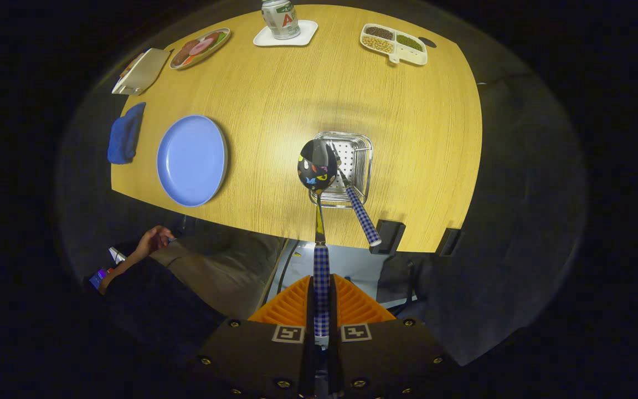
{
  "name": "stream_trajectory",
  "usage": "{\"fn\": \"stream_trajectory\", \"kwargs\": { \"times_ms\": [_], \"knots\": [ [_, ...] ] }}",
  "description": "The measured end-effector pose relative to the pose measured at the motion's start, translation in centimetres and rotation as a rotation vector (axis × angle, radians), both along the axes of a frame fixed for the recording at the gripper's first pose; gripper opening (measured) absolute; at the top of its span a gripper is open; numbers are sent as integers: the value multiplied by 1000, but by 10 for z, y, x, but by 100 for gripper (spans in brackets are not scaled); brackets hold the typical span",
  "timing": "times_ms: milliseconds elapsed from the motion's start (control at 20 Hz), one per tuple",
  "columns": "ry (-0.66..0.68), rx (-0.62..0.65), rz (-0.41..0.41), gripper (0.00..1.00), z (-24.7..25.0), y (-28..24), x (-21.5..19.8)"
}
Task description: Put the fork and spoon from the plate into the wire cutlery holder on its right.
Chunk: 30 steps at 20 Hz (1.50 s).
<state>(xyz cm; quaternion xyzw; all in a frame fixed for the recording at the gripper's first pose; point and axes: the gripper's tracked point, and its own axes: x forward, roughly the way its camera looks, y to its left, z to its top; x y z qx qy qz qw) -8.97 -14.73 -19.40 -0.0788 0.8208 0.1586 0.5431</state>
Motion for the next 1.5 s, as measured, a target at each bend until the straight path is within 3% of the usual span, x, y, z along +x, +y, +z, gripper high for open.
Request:
{"fn": "stream_trajectory", "kwargs": {
  "times_ms": [750,1250,1300,1400,1500],
  "knots": [
    [198,-124,92,9,-61,-6,14],
    [149,-119,110,13,-80,6,47],
    [141,-102,104,36,-78,7,47],
    [124,-78,81,96,-62,16,57],
    [68,-90,108,97,-50,7,61]
  ]
}}
